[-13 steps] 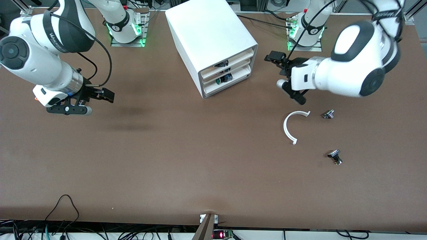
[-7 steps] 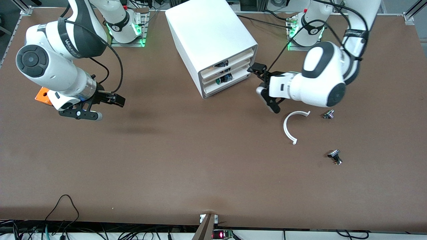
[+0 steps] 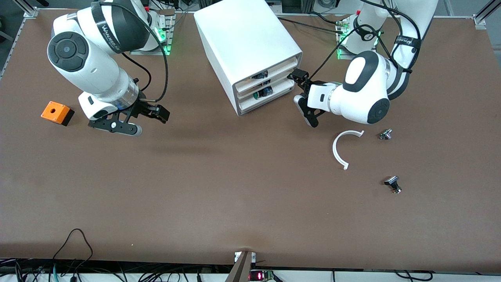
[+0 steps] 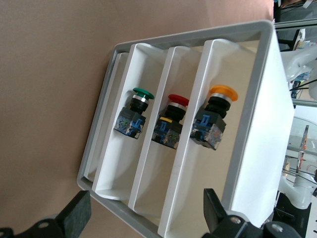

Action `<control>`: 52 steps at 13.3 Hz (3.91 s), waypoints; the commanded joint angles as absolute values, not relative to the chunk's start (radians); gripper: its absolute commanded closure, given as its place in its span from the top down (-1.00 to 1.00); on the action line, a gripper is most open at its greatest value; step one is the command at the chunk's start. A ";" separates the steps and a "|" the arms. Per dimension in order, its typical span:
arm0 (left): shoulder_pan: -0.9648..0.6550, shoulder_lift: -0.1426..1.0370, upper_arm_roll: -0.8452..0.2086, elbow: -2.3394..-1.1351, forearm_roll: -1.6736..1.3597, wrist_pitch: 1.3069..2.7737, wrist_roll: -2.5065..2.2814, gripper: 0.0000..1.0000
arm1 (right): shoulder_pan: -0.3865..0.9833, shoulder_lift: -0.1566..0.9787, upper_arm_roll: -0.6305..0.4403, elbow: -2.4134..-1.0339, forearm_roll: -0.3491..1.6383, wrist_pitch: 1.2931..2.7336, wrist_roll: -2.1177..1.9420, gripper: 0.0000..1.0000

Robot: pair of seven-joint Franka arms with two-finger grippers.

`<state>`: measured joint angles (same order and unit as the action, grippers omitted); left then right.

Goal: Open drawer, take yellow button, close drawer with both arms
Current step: 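Grasp the top drawer handle with the left gripper, then pull the drawer open with the left gripper while the right gripper approaches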

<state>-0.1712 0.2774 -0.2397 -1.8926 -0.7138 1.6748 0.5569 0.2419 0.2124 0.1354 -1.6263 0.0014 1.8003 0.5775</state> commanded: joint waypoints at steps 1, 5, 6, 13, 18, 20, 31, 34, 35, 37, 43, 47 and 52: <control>-0.163 0.229 -0.242 -1.959 -0.762 1.675 0.586 0.99 | 0.256 0.252 0.132 -1.572 0.008 1.781 0.624 1.00; -0.169 0.221 -0.264 -2.020 -0.814 1.735 0.603 0.99 | 0.294 0.256 0.130 -1.569 0.006 1.808 0.728 1.00; -0.173 0.221 -0.264 -2.042 -0.840 1.749 0.645 0.99 | 0.301 0.261 0.132 -1.569 0.006 1.812 0.742 1.00; -0.170 0.216 -0.307 -2.094 -0.868 1.818 0.687 -0.35 | 0.333 0.264 0.130 -1.569 0.005 1.816 0.779 1.00; -0.169 0.216 -0.336 -2.112 -0.928 1.821 0.689 -0.02 | 0.359 0.296 0.132 -1.525 0.011 1.818 0.920 1.00; -0.176 0.215 -0.337 -2.128 -0.962 1.824 0.689 -0.02 | 0.394 0.314 0.132 -1.500 0.008 1.818 0.971 1.00; -0.098 0.274 -0.356 -2.060 -0.878 1.824 0.696 -1.00 | 0.433 0.474 0.132 -1.241 0.008 1.822 1.207 1.00; -0.032 0.360 -0.356 -1.921 -0.764 1.758 0.695 -1.00 | 0.452 0.499 0.132 -1.215 0.006 1.882 1.270 1.00; -0.017 0.392 -0.356 -1.884 -0.747 1.749 0.695 -1.00 | 0.463 0.503 0.130 -1.215 0.005 1.900 1.287 1.00; 0.003 0.445 -0.356 -1.815 -0.713 1.750 0.696 -1.00 | 0.477 0.515 0.129 -1.213 0.005 1.937 1.343 1.00; 0.041 0.518 -0.354 -1.720 -0.686 1.749 0.701 0.98 | 0.583 0.626 0.130 -1.065 0.005 1.951 1.688 1.00; 0.072 0.506 -0.353 -1.692 -0.680 1.735 0.692 1.00 | 0.635 0.640 0.132 -1.065 0.014 1.950 1.837 1.00; 0.188 0.508 -0.350 -1.549 -0.468 1.608 0.661 1.00 | 0.698 0.690 0.132 -1.048 0.081 1.954 1.991 1.00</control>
